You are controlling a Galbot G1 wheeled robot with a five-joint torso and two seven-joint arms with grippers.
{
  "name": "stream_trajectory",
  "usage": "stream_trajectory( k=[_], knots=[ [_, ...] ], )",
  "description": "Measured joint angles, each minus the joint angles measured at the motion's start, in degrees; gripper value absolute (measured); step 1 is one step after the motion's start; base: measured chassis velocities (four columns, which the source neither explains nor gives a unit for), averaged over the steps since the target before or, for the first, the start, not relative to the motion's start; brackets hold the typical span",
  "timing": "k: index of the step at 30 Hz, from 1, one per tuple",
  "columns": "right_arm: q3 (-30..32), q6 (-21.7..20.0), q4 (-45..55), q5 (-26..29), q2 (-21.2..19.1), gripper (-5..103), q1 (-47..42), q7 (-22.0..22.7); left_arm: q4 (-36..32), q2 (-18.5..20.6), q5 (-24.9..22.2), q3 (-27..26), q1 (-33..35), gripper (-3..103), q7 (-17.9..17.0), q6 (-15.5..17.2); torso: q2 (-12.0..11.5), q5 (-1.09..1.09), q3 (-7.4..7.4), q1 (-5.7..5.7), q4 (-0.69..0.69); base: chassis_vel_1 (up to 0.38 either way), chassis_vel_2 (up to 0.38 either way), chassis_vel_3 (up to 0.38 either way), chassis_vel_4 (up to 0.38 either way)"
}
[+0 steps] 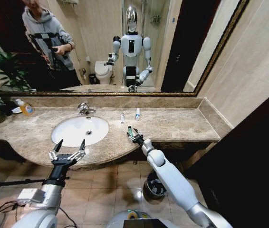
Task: Pick up the trash from the sink and place it in the trash bin.
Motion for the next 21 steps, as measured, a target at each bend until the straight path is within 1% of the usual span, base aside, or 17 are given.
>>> stream_trajectory(
  k=[2,4,7,8,10,11,13,17,21],
  knots=[
    [0.13,0.04,0.12,0.02,-0.17,38,-0.25,-0.01,0.0,0.0,0.0,0.0,0.0,100,0.0,0.0,0.0,0.0,0.0,0.0,0.0,0.0,0.0,0.0,0.0],
    [0.14,0.1,0.25,0.02,-0.27,38,-0.37,-0.03,0.0,0.0,0.0,0.0,0.0,100,0.0,0.0,0.0,0.0,0.0,0.0,0.0,0.0,0.0,0.0,0.0],
    [0.23,0.21,0.83,0.19,-0.6,22,-0.62,-0.12,0.0,0.0,0.0,0.0,0.0,100,0.0,0.0,0.0,0.0,0.0,0.0,0.0,0.0,0.0,0.0,0.0],
    [0.23,0.21,0.83,0.19,-0.6,22,-0.62,-0.12,0.0,0.0,0.0,0.0,0.0,100,0.0,0.0,0.0,0.0,0.0,0.0,0.0,0.0,0.0,0.0,0.0],
    [0.34,0.68,1.0,0.54,-0.66,14,-0.79,-0.12,0.0,0.0,0.0,0.0,0.0,100,0.0,0.0,0.0,0.0,0.0,0.0,0.0,0.0,0.0,0.0,0.0],
    [0.34,0.68,1.0,0.54,-0.66,14,-0.79,-0.12,0.0,0.0,0.0,0.0,0.0,100,0.0,0.0,0.0,0.0,0.0,0.0,0.0,0.0,0.0,0.0,0.0],
    [0.65,1.0,1.32,0.72,-0.72,8,-1.09,-0.11,0.0,0.0,0.0,0.0,0.0,100,0.0,0.0,0.0,0.0,0.0,0.0,0.0,0.0,0.0,0.0,0.0],
    [1.2,1.13,3.09,1.08,-1.6,8,-2.13,-0.12,0.0,0.0,0.0,0.0,0.0,100,0.0,0.0,0.0,0.0,0.0,0.0,0.0,0.0,0.0,0.0,0.0],
    [3.22,1.02,8.01,1.79,-3.35,8,-4.87,-0.16,0.0,0.0,0.0,0.0,0.0,100,0.0,0.0,0.0,0.0,0.0,0.0,0.0,0.0,0.0,0.0,0.0]
  ],
)
